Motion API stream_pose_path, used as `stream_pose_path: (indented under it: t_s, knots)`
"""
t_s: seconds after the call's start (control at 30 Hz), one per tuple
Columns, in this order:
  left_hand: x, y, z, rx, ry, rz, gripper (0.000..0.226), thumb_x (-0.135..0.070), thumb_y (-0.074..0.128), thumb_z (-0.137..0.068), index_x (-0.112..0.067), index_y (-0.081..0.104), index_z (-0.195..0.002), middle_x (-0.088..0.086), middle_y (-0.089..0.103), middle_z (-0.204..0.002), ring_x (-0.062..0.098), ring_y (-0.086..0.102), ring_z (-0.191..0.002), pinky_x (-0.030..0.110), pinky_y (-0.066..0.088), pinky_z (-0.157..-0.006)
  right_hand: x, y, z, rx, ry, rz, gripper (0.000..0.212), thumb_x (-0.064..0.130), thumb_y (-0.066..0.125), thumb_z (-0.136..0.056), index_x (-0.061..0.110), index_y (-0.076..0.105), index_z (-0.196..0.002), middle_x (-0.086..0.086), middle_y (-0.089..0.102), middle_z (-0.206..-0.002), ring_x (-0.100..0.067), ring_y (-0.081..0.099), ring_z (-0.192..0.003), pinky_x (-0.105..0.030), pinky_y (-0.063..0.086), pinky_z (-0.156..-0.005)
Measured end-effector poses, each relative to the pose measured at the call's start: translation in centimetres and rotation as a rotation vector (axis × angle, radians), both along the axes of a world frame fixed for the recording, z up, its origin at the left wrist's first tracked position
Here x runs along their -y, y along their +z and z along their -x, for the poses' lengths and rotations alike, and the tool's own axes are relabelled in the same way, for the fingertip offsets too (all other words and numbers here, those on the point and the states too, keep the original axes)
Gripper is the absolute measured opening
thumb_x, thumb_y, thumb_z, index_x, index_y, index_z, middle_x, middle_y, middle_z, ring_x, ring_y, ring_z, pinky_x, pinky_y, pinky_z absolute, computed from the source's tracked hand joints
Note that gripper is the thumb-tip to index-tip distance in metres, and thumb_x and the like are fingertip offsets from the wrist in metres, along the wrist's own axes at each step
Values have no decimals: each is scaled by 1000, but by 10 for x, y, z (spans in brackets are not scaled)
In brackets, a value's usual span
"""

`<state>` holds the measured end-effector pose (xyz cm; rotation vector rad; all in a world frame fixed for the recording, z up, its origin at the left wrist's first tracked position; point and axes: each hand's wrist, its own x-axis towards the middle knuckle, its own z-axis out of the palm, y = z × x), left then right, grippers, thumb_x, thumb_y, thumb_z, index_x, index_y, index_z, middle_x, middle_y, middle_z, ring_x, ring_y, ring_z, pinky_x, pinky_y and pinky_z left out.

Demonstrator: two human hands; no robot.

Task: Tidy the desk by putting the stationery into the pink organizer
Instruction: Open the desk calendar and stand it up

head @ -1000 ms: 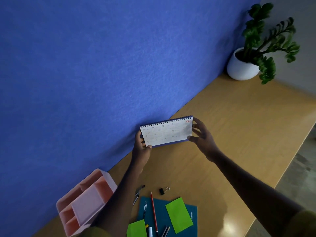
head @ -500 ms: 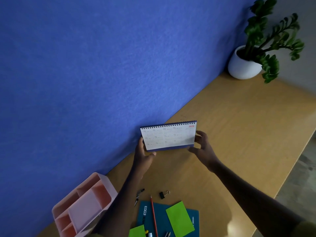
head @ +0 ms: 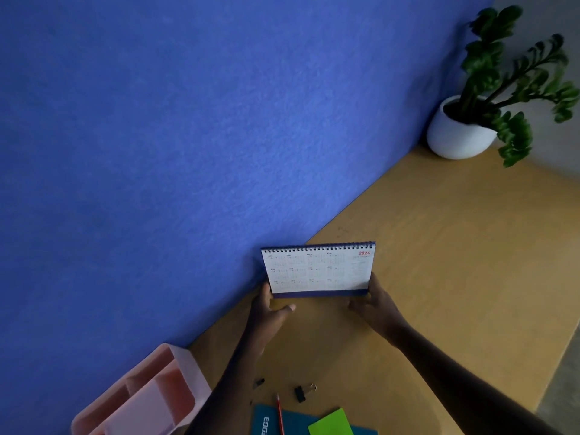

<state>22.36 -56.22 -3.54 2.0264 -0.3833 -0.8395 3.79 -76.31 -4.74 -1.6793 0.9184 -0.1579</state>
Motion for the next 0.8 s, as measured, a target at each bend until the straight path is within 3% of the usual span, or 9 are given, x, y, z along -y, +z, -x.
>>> stream_pose_path:
  t_s: [0.1, 0.27, 0.43, 0.63, 0.8]
  knots:
    - [3, 0, -4, -1, -17, -5, 63, -20, 81, -90, -51, 50, -136, -32, 59, -133, -3, 55, -130, 29, 46, -103, 2, -3, -1, -5, 5, -16, 87, -8, 70, -91, 27, 31, -161, 10, 51, -144, -14, 47, -135, -31, 48, -99]
    - [13, -2, -9, -7, -43, -11, 67, -20, 80, -92, -44, 47, -146, -33, 54, -130, -2, 50, -126, 30, 43, -102, 18, -4, -6, -16, 20, -17, 89, -2, 72, -92, 32, 28, -161, 12, 51, -146, -16, 48, -137, -34, 54, -99]
    - [24, -5, -12, 1, -40, -21, 67, -18, 82, -90, -37, 51, -145, -18, 58, -140, 5, 52, -131, 30, 44, -103, 34, 0, -12, -37, 39, -32, 87, 1, 71, -92, 39, 29, -158, 10, 58, -133, -24, 64, -116, -25, 57, -65]
    - [28, -13, -15, 24, -46, -18, 70, -27, 82, -89, -41, 50, -149, -16, 54, -145, 9, 51, -134, 38, 47, -108, 39, 0, -15, -44, 39, -10, 78, -2, 69, -94, 35, 34, -153, 12, 58, -129, -19, 60, -114, -22, 52, -69]
    - [25, -15, -16, 17, -45, -37, 59, -33, 82, -87, -54, 51, -133, -16, 54, -143, 8, 51, -133, 40, 48, -108, 40, 0, -15, -73, 23, -25, 83, -1, 67, -93, 32, 30, -159, 11, 56, -128, -24, 64, -110, -30, 59, -63]
